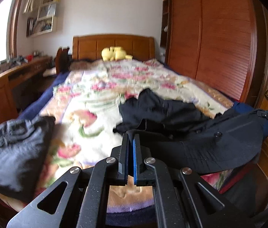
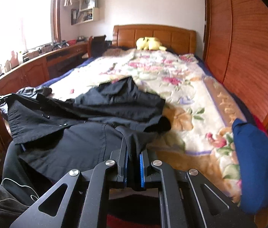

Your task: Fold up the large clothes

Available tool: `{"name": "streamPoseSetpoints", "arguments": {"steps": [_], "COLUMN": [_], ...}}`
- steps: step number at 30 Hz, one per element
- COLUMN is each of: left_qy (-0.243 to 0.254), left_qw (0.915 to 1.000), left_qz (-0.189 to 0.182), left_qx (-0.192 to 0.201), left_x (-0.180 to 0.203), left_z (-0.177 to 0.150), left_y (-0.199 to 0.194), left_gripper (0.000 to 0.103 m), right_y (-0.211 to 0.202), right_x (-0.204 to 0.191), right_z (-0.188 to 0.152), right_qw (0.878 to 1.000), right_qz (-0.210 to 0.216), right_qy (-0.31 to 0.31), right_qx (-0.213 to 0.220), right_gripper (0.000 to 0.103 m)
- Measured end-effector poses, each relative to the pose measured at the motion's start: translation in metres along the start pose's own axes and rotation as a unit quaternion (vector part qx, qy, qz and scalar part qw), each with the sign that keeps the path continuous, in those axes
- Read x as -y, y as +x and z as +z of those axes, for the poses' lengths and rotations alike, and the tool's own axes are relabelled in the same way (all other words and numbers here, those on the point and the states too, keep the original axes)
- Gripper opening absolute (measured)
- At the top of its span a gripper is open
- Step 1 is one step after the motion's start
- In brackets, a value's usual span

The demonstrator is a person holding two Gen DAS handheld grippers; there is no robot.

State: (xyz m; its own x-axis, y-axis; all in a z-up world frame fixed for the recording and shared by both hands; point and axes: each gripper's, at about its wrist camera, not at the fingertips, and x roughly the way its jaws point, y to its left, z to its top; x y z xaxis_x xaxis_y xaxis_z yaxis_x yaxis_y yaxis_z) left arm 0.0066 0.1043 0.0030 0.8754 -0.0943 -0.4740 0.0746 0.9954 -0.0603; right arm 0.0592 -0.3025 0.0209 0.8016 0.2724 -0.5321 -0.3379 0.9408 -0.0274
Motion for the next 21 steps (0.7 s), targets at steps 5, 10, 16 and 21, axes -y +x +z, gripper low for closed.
{"name": "streamPoseSetpoints", "arguments": {"steps": [5,10,16,21], "left_qy": [0.001,0.005,0.016,0.016], "left_qw": [0.9993,0.9972,0.9949,0.9971], "left_qz": [-0.011,-0.009,-0.006,0.003], "left_qx": [0.035,0.074,0.1,0.075], "left_x": [0.004,0.007,0.011,0.006], "left_z": [0.021,0.036,0.045,0.042], "left_y": [-0.031,-0.063,-0.087,-0.05], "left_gripper": [0.004,0.004,0.004,0.004], "right_y": [-0.043,-0.088,-0.12,-0.092], "right_x": [-0.005,-0.013,-0.021,-0.019], "right_z": [0.014,0.02,0.011,0.004], "right_qw": [0.999,0.997,0.995,0.996], "right_qz": [-0.004,-0.011,-0.019,-0.02], "right_qy": [-0.003,-0.024,-0.021,-0.029], "right_qx": [0.035,0.07,0.099,0.083], "right_gripper": [0.009,0.009,0.009,0.009]}}
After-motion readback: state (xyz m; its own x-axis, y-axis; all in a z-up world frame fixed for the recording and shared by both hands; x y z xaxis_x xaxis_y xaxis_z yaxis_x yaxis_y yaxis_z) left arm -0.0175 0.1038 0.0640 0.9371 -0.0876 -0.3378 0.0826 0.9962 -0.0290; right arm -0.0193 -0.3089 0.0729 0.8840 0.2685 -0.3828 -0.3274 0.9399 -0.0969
